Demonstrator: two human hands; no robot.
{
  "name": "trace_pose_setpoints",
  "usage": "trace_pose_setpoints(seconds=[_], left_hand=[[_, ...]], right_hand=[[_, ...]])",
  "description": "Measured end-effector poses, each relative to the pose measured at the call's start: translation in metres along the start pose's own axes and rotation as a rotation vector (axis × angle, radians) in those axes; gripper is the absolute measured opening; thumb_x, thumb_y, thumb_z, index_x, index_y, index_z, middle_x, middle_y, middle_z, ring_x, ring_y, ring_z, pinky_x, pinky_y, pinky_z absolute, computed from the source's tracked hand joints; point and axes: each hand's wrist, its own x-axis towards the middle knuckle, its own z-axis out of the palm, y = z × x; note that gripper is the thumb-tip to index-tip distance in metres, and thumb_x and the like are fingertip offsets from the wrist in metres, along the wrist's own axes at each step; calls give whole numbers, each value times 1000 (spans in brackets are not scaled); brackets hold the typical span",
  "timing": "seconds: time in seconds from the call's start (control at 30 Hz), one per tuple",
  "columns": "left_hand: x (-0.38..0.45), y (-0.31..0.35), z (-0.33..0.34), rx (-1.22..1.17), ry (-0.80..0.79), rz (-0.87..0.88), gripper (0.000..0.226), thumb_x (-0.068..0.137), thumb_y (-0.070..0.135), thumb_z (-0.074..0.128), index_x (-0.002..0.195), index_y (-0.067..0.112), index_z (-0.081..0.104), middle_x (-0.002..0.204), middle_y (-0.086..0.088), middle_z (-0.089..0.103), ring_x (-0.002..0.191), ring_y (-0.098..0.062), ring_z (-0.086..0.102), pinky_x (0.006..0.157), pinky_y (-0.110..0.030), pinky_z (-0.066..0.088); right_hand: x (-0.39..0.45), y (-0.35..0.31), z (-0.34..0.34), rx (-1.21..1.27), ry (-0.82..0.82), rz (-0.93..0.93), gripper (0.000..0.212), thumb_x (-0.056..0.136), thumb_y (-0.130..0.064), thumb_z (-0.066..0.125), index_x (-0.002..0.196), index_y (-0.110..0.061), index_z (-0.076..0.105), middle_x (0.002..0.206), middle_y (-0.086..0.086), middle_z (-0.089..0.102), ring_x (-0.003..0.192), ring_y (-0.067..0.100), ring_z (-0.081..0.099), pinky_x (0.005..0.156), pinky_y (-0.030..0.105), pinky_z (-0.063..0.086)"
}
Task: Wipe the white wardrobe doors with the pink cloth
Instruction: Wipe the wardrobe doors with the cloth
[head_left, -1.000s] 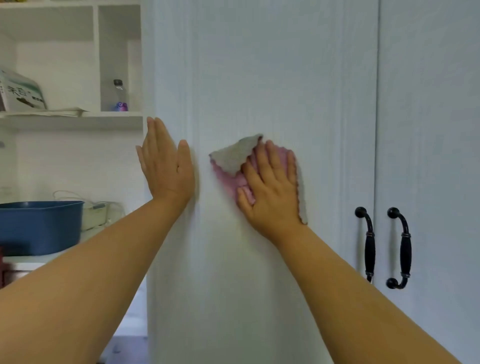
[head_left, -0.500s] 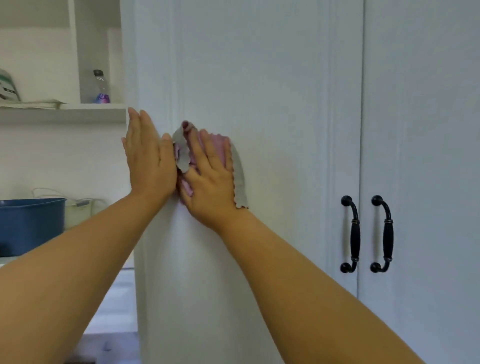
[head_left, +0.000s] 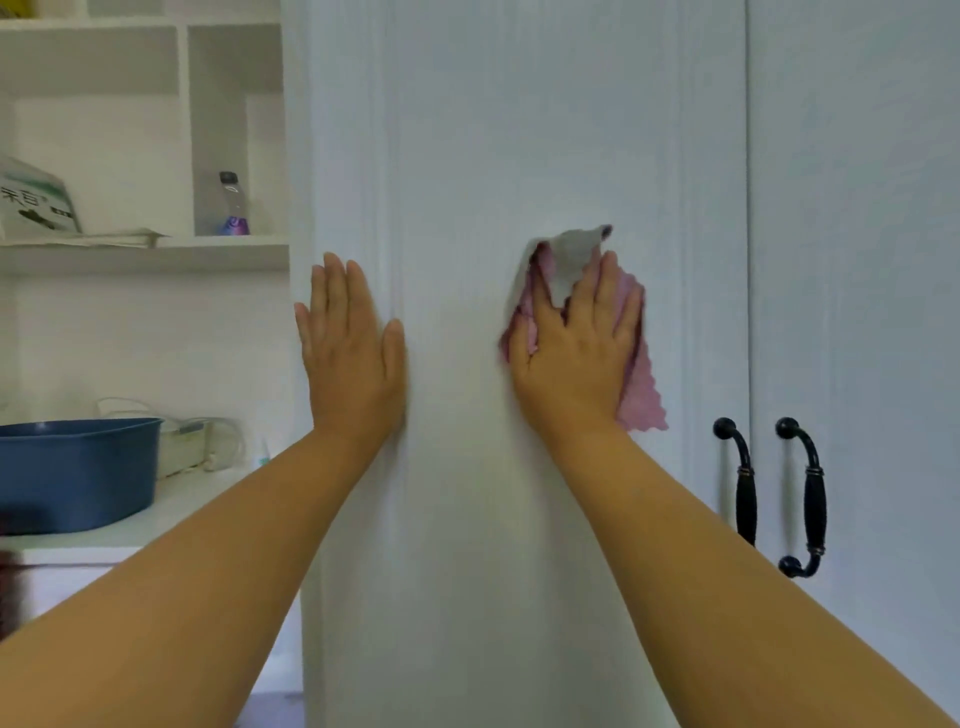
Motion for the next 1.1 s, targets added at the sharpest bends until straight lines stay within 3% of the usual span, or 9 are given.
trace_pose_setpoints(seconds=[0.1,0.3,0.43,0.6,0.73,0.83,0.93,1.03,1.1], left_hand=[[2,-3,-3,-120,31,-12,60,103,29,21,158,5,14,167,-11,6,154,-21,0,123,-34,-10],[6,-8,-11,-206,-33,-33,62,103,36,14,159,10,11,167,-8,1,154,-17,-5,121,-29,-13],[2,-1,-11,-133,-91,-37,71,98,44,10,159,8,4,167,-9,-6,154,-19,-10,122,-36,-14],[1,-1,-13,-81,-107,-35,67,101,41,13,159,10,-2,167,-5,-11,152,-15,-16,123,-38,-14],[1,-3,-12,-72,-116,-22,71,99,46,14,159,10,-2,167,-5,-11,152,-16,-16,121,-34,-17],[1,-2,-10,-58,-105,-14,75,97,51,11,159,10,-3,167,-5,-12,152,-16,-17,120,-32,-18],[1,-3,-9,-51,-90,-3,76,97,53,10,159,10,-3,167,-5,-11,152,-16,-17,119,-30,-19],[2,-5,-8,-51,-77,11,75,99,51,12,159,10,-2,167,-6,-10,153,-17,-16,119,-28,-20],[1,-7,-7,-38,-74,15,74,99,50,13,159,10,-2,167,-7,-10,153,-18,-15,119,-28,-19]], right_hand=[[11,-47,14,147,-11,-171,61,97,-27,42,155,-8,35,162,22,25,152,37,17,124,50,-5],[-40,-47,3,523,-256,-550,43,102,-16,43,135,8,56,145,26,50,139,41,44,125,46,17],[-31,-15,-50,837,-328,-181,40,95,-14,44,125,1,65,134,16,60,126,24,55,112,28,39],[27,17,-82,892,-356,52,34,94,-5,45,89,-17,76,73,2,61,62,13,55,56,31,44],[48,47,-58,510,-224,53,30,91,-12,54,101,-27,78,103,-5,56,100,14,44,87,35,46],[39,37,-43,508,-15,108,26,83,-18,54,89,-22,78,109,-3,53,101,8,38,84,27,42],[18,14,-29,533,86,122,23,83,-18,55,84,-14,78,103,-1,61,103,7,44,84,38,42],[-28,-12,-15,424,45,10,37,86,-23,56,114,-7,75,124,16,64,122,32,55,101,54,44],[-59,-27,-13,300,-109,-114,63,88,-38,54,140,-4,57,150,18,47,145,35,36,118,58,28]])
